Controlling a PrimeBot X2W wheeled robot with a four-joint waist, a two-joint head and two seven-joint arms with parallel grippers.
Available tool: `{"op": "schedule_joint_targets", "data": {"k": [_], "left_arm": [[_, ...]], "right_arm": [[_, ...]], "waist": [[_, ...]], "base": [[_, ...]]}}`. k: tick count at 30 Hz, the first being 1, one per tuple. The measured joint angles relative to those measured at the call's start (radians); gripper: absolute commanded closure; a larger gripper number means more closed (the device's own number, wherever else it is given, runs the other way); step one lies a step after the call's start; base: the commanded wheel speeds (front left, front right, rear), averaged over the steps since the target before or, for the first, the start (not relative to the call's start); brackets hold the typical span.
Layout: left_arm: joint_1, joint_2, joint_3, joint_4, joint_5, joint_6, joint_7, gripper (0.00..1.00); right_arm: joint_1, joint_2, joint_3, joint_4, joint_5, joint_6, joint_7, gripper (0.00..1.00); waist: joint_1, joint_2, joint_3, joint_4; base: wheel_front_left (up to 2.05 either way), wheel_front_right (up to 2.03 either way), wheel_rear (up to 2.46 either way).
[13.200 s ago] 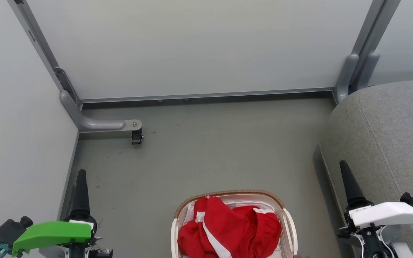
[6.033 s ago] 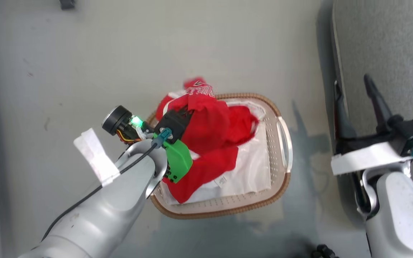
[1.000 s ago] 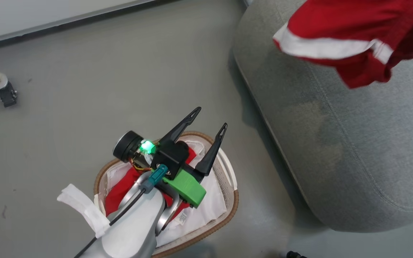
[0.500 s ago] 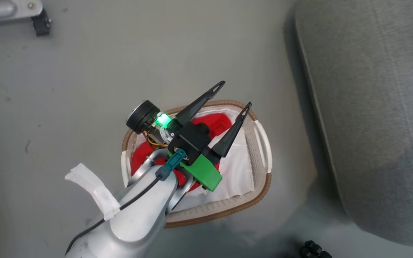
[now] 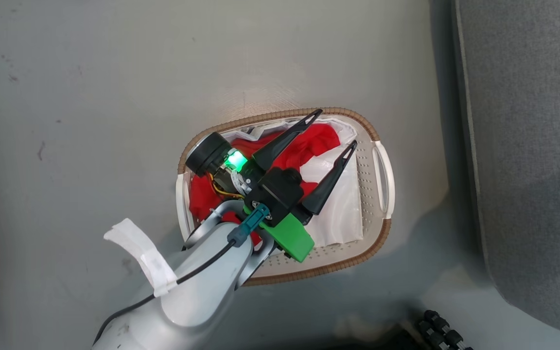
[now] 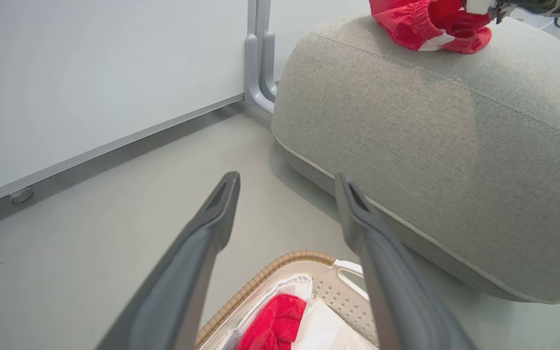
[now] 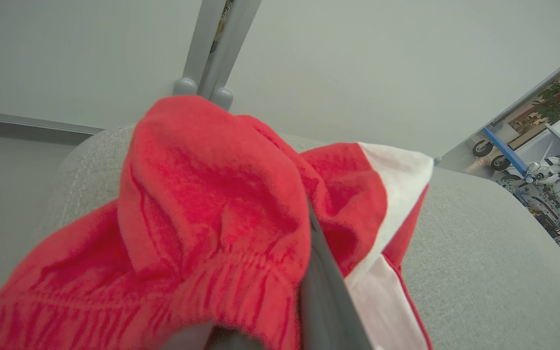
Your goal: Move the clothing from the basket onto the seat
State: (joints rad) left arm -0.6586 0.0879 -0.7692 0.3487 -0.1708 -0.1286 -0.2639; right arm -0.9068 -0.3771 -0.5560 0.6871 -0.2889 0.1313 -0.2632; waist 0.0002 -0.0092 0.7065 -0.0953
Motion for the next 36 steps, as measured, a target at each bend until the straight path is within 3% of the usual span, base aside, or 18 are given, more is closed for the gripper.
{"op": "schedule_joint_targets", "data": {"k": [2,15,20,26,36], "left_arm": [[0.000,-0.001,-0.003,0.006,-0.003,0.000,0.000,0.00],[0.072,-0.008,0.056,0.014,-0.037,0.000,0.000,0.00],[0.134,-0.016,0.106,0.014,-0.067,0.000,0.000,0.00],[0.229,-0.027,0.201,0.009,-0.087,0.011,0.000,0.00],[0.414,-0.030,0.444,-0.037,-0.099,0.055,0.000,0.00]], "right_arm": [[0.012,0.014,0.007,-0.008,0.010,0.000,0.000,0.00],[0.213,0.083,0.121,-0.091,0.055,0.000,0.000,0.00],[0.262,0.074,0.179,-0.103,0.060,0.000,0.000,0.00],[0.273,0.075,0.243,-0.121,0.104,0.000,0.000,0.00],[0.389,0.207,0.366,-0.203,0.182,0.000,0.000,0.00]], "waist": [[0.0000,0.0000,-0.004,-0.006],[-0.0001,0.0000,-0.149,-0.043],[-0.0002,0.0000,-0.240,-0.048],[-0.0002,0.0000,-0.365,-0.038],[-0.0003,0.0000,-0.561,0.011]], "base": [[0.00,0.00,0.00],[0.00,0.00,0.00],[0.00,0.00,0.00],[0.00,0.00,0.00],[0.00,0.00,0.00]]}}
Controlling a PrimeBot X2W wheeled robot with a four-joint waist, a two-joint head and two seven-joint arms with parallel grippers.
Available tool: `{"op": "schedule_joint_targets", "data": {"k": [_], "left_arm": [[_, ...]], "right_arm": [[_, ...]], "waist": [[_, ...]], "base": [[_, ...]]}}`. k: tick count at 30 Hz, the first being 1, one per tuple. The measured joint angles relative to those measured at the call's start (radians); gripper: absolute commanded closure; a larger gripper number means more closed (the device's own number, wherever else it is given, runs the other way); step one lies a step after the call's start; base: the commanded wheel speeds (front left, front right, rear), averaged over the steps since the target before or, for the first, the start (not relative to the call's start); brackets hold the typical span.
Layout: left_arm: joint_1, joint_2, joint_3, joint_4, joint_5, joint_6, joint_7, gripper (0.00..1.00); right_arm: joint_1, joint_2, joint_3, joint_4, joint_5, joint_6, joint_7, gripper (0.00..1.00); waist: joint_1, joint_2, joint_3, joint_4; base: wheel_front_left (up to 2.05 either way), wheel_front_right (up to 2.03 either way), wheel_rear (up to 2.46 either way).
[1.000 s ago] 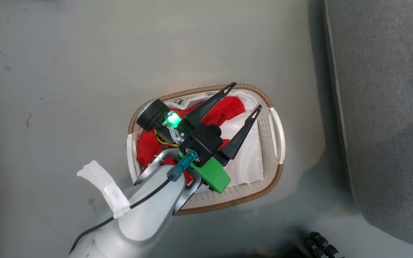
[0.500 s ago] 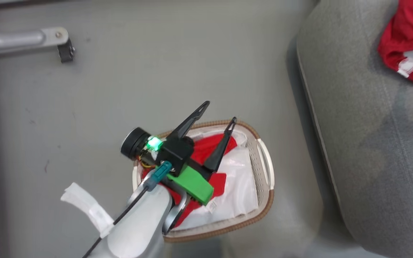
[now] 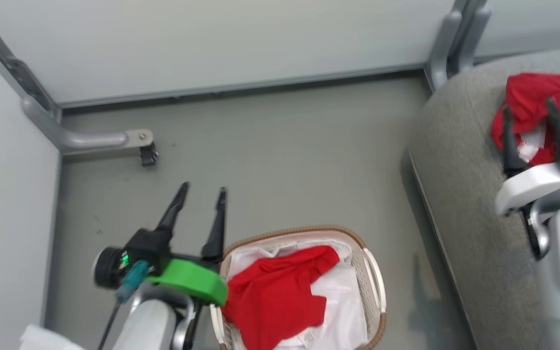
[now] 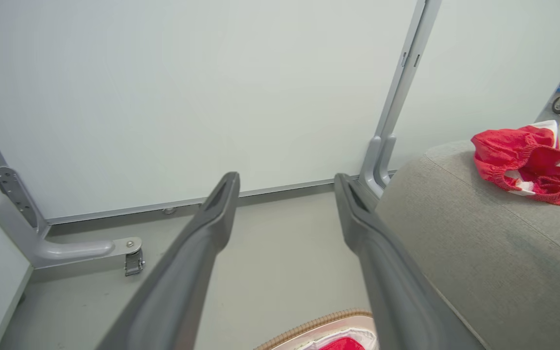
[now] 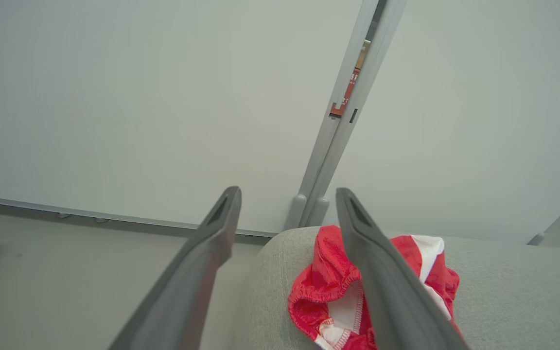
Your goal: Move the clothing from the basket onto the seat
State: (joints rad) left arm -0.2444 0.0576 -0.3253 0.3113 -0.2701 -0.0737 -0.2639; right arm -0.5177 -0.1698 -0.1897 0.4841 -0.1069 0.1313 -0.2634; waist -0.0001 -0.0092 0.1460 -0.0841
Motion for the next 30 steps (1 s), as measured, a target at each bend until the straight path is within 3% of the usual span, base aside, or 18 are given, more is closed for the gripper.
{"op": "schedule_joint_targets", "data": {"k": [6,13,18,30], "left_arm": [[0.116,0.000,0.143,-0.035,0.001,0.014,0.000,0.00],[0.247,-0.002,0.270,-0.089,0.017,0.030,0.000,0.00],[0.303,-0.006,0.289,-0.095,0.023,0.021,0.000,0.00],[0.310,-0.007,0.272,-0.096,0.007,0.026,0.000,0.00]], "right_arm": [[0.100,0.096,0.061,-0.041,0.041,0.000,0.000,0.00],[0.223,0.121,0.176,-0.083,0.161,0.000,0.000,0.00],[0.293,0.122,0.227,-0.109,0.222,0.000,0.000,0.00],[0.344,0.121,0.237,-0.133,0.239,0.000,0.000,0.00]], "waist": [[0.0000,0.0000,-0.082,0.038],[-0.0001,0.0000,-0.131,0.077],[0.0000,0.0000,-0.141,0.087],[0.0000,0.0000,-0.136,0.078]], "base": [[0.00,0.00,0.00],[0.00,0.00,0.00],[0.00,0.00,0.00],[0.00,0.00,0.00]]}}
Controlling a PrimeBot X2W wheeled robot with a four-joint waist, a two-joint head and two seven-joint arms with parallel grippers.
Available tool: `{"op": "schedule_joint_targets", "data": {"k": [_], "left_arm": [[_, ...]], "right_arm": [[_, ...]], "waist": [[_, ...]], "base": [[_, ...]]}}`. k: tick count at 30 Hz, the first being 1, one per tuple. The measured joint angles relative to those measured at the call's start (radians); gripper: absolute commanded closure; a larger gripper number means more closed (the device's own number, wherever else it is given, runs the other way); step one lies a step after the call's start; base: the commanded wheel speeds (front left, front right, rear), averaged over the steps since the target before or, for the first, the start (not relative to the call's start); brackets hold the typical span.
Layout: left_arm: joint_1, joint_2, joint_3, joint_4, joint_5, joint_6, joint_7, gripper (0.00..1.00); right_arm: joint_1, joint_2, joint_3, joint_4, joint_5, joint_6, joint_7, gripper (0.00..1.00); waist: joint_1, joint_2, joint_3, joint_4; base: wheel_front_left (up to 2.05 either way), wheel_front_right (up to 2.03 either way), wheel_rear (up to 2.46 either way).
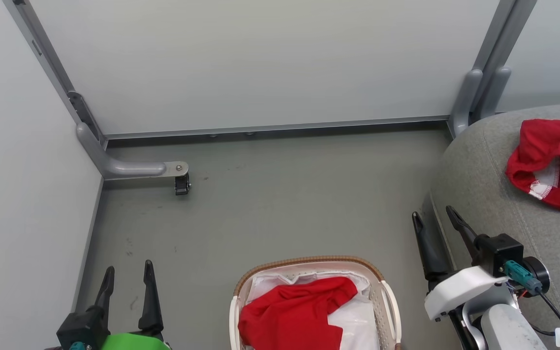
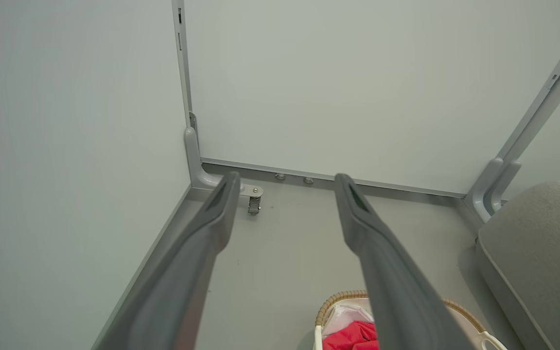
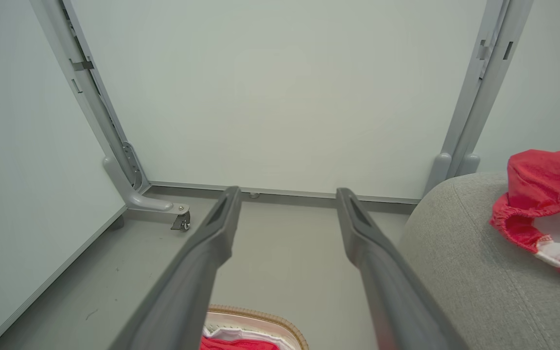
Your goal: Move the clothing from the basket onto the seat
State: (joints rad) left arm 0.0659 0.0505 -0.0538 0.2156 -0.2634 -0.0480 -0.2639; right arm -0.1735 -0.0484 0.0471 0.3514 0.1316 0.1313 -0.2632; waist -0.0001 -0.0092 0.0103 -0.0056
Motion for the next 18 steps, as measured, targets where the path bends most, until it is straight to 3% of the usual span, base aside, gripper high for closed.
{"op": "schedule_joint_targets", "data": {"k": [18], "left_arm": [[-0.010,0.000,-0.027,0.015,-0.002,-0.001,0.000,0.00]], "right_arm": [[-0.002,0.000,-0.015,0.004,-0.001,0.000,0.000,0.00]], "waist": [[0.0000,0.0000,0.014,-0.002]], "base": [[0.00,0.00,0.00]]}}
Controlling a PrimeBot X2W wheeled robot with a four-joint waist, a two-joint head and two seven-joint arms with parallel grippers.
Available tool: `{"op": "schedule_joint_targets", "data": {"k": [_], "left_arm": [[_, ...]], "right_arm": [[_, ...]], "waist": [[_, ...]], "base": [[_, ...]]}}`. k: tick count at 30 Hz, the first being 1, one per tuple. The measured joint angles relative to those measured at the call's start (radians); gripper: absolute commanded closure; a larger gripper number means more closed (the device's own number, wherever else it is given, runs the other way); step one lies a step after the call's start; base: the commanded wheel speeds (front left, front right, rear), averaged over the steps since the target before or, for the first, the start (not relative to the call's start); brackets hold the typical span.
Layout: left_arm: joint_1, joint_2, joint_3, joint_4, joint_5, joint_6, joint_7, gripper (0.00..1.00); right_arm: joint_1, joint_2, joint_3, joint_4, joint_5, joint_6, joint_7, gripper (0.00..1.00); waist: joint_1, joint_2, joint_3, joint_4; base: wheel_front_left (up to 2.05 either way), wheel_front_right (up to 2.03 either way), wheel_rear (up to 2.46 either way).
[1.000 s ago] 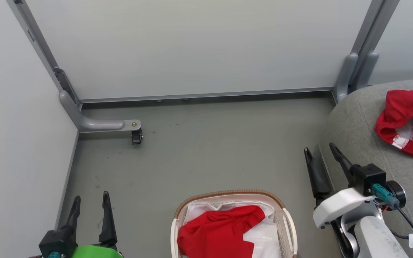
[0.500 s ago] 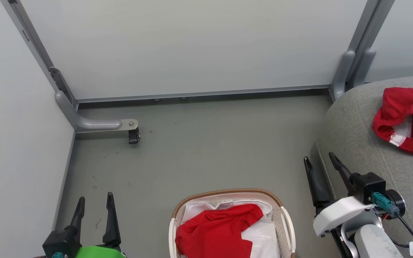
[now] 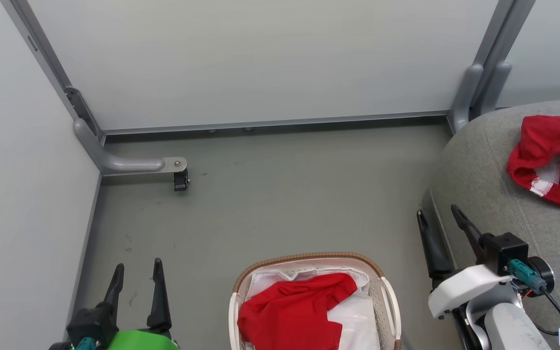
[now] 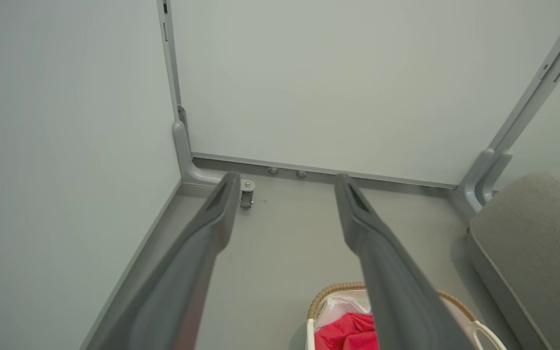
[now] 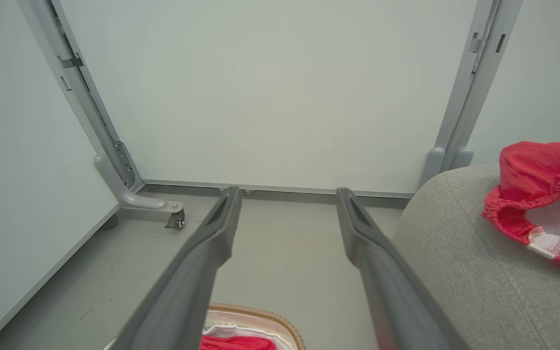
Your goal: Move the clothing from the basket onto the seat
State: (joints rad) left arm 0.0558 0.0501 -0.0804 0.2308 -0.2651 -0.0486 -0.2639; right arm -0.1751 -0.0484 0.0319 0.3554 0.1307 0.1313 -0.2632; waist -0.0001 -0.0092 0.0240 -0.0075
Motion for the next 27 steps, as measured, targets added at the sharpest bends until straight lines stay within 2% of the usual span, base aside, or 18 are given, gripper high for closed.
{"op": "schedule_joint_targets", "data": {"k": [7,14,19,27], "left_arm": [[-0.063,0.000,-0.037,0.008,0.025,-0.013,0.000,0.00],[-0.230,0.000,-0.127,0.080,0.096,-0.048,0.000,0.00],[-0.400,-0.001,-0.269,0.231,0.165,-0.067,0.000,0.00],[-0.635,-0.004,-0.532,0.524,0.194,-0.079,0.018,0.00]], "right_arm": [[-0.030,0.000,-0.033,-0.021,-0.013,0.000,0.000,0.00],[-0.110,0.000,-0.096,-0.075,-0.044,0.000,0.000,0.00],[-0.193,0.000,-0.124,-0.114,-0.051,0.000,0.000,0.00],[-0.304,-0.001,-0.143,-0.177,-0.072,0.000,0.000,0.00]], "waist": [[0.0000,0.0000,0.040,-0.001],[0.0000,0.0000,0.127,-0.003],[0.0001,0.0000,0.224,-0.009],[0.0002,0.0000,0.404,-0.040]], "base": [[0.00,0.00,0.00],[0.00,0.00,0.00],[0.00,0.00,0.00],[0.00,0.00,0.00]]}}
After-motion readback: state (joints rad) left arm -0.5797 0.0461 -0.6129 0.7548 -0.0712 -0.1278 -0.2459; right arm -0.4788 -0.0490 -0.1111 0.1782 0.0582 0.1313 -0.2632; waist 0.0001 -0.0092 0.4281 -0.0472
